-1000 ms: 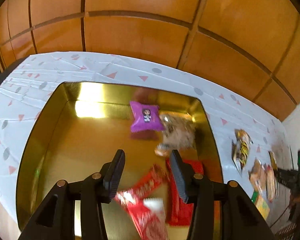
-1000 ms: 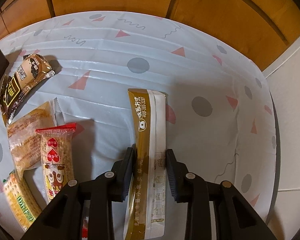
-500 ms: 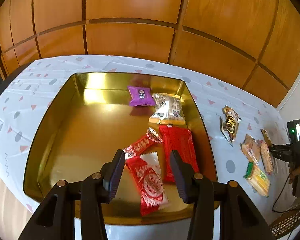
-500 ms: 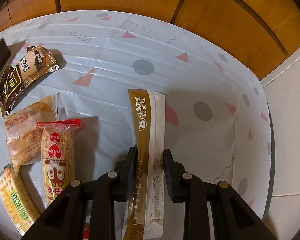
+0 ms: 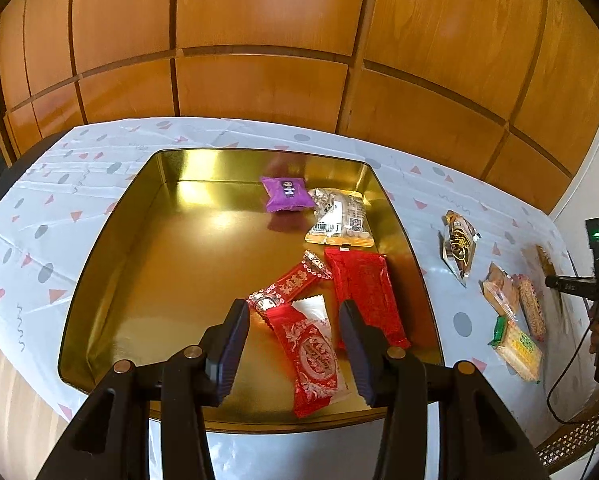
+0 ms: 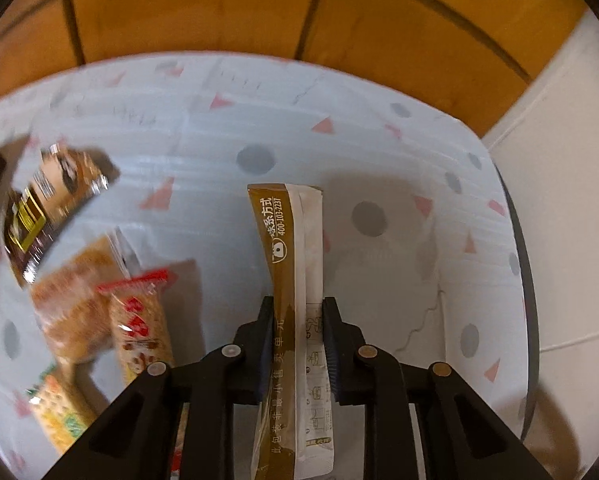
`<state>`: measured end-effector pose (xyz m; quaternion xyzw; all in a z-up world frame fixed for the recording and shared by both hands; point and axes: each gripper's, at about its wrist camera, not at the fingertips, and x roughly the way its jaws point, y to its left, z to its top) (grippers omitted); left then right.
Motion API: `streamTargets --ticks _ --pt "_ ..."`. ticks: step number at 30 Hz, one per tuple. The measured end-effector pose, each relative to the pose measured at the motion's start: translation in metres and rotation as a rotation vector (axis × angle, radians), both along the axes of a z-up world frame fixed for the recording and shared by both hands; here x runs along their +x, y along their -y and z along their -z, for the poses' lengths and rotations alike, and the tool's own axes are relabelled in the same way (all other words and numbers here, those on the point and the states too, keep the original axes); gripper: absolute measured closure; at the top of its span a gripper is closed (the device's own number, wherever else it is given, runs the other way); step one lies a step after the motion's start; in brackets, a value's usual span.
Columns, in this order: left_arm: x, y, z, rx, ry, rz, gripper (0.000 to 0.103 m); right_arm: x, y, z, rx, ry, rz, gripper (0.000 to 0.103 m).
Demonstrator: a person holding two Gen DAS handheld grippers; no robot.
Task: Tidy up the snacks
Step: 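Carry the brown coffee sachet into the gold tin and open the right gripper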
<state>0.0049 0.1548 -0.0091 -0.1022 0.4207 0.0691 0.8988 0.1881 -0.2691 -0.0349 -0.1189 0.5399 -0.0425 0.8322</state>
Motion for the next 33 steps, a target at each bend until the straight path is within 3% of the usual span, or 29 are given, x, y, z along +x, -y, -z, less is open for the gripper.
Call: streamTargets --ticks 7,12,16,25,30,33 --pt "-0.004 -0.012 0.005 -0.030 -0.007 -0.037 0.056 -0.028 -0.014 -0.042 0.147 0.081 -0.002 0.081" --pt "-0.008 -0.029 0.000 -0.046 0.017 -0.085 0.056 -0.043 -0.059 -0.069 0.296 0.100 -0.105 0.081" --pt "-0.011 -0.042 -0.003 -0.040 0.032 -0.123 0.056 -0.051 -0.115 -0.078 0.448 0.066 -0.218 0.081" --pt "-0.016 -0.056 0.000 -0.051 0.032 -0.152 0.056 -0.056 -0.233 -0.073 0.637 -0.013 -0.349 0.080" --pt "-0.016 -0.061 0.004 -0.057 0.025 -0.158 0.056 -0.048 -0.280 -0.054 0.671 -0.075 -0.348 0.079" --pt "-0.018 -0.063 0.006 -0.063 0.020 -0.161 0.056 -0.048 -0.303 -0.037 0.633 -0.098 -0.363 0.078"
